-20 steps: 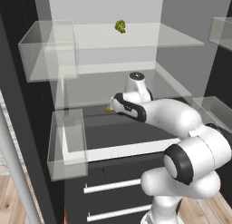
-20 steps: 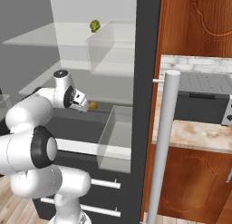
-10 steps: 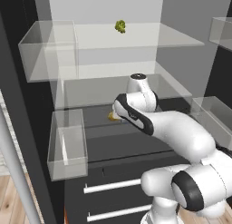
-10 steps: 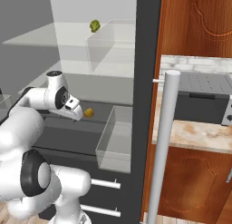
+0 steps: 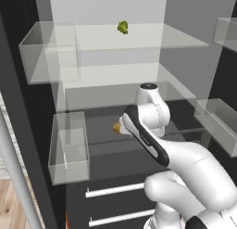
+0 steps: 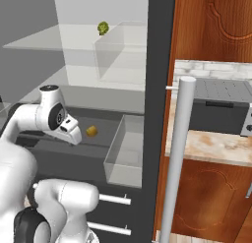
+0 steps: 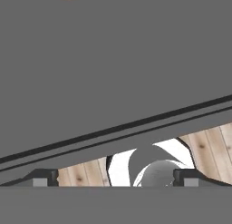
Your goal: Fully open the fridge drawer.
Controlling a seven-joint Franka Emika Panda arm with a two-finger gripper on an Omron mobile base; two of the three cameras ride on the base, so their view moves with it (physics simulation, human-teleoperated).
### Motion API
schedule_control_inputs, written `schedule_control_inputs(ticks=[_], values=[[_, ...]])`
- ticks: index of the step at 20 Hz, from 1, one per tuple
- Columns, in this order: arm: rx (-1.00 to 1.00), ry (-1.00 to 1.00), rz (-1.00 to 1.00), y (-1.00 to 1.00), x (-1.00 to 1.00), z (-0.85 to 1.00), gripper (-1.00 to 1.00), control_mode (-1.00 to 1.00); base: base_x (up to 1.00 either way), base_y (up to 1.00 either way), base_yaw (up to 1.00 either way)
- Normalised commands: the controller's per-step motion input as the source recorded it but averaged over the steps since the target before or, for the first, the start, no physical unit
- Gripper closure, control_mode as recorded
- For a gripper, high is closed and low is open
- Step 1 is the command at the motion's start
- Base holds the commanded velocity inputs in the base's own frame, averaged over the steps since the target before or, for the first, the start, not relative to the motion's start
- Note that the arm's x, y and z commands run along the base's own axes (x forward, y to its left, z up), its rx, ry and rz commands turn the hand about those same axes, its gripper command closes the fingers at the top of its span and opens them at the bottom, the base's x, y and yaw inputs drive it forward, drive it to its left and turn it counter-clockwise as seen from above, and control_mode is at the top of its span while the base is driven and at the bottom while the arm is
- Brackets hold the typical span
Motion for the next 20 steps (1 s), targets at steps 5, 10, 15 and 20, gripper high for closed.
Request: schedule_control_inputs(ticks=[5,10,15,20], values=[[0.00,0.00,-0.04,-0.09,-0.96,-0.35,-1.00,-1.00,0.00,0.00,0.00],[0.00,0.00,-0.03,-0.07,-0.98,-0.26,-1.00,-1.00,0.00,0.00,0.00],[0.01,-0.06,-0.05,0.00,-0.58,-0.04,-1.00,-1.00,0.00,0.00,0.00],[0.09,-0.34,-0.01,0.13,0.44,0.31,-1.00,-1.00,0.00,0.00,0.00]])
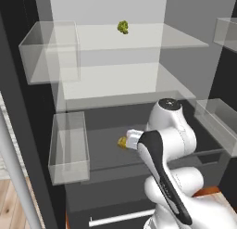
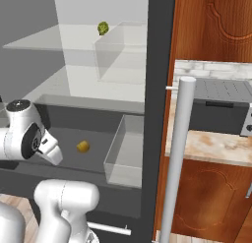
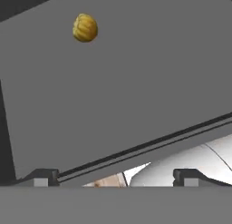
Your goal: Fully open the fridge drawer.
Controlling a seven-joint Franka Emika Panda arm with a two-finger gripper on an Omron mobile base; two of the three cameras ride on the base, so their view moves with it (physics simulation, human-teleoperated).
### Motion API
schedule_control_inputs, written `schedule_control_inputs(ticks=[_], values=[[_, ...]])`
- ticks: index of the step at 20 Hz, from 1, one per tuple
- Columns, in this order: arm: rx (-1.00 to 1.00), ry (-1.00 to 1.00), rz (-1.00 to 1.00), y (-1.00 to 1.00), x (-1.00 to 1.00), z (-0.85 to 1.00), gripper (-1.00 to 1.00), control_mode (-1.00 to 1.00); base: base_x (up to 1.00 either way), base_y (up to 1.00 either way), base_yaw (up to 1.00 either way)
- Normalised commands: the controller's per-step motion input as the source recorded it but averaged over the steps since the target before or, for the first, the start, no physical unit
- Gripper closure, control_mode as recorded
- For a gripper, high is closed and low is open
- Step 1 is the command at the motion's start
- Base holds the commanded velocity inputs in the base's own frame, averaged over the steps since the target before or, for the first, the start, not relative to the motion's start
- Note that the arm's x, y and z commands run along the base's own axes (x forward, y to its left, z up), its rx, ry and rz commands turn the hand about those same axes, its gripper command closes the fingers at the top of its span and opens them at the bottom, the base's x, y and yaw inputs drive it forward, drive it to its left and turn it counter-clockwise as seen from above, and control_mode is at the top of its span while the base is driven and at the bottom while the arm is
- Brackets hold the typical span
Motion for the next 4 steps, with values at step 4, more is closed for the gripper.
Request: schedule_control_inputs(ticks=[4], values=[[0.03,-0.15,0.00,0.01,0.21,0.14,-1.00,-1.00,0.00,0.00,0.00]])
